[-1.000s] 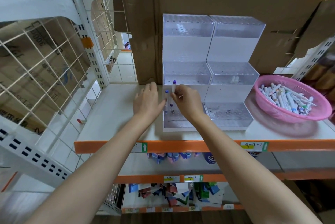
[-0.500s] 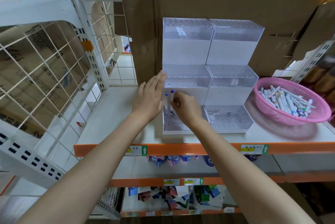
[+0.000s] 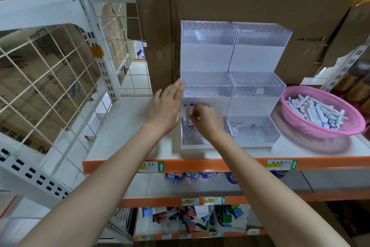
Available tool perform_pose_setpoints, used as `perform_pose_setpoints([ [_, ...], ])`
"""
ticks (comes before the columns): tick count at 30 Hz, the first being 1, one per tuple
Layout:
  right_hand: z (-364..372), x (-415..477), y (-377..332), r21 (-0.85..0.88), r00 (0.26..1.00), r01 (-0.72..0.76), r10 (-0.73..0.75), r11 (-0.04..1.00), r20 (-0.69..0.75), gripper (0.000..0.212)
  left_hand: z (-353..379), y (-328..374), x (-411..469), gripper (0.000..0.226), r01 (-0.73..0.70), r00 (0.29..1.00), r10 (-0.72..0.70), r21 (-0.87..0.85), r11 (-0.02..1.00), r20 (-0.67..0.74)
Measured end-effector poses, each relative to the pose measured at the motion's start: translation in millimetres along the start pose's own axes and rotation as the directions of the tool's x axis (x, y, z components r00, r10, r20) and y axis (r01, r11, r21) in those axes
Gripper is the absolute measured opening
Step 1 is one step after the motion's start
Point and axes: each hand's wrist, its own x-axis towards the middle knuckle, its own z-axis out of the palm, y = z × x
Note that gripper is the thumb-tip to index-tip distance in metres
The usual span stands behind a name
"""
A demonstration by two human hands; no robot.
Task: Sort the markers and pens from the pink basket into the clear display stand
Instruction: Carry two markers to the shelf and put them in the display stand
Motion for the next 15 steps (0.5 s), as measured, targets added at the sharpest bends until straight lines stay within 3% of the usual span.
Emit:
perform_pose_setpoints([
  [9,3.0,-1.6,2.4,0.015,0.998,-0.064,0.064,0.998,0.024,0.015,-2.4,2.4,-1.1,0.078,0.005,1.0,-0.005,0.012,1.0,0.023],
  [15,-16.5,-5.2,4.5,-0.003,0.984,0.048,-0.048,0.999,-0.173,0.022,-7.5,12.9,6.3,0.066,0.051,0.998,-0.05,0.019,0.999,-0.035],
])
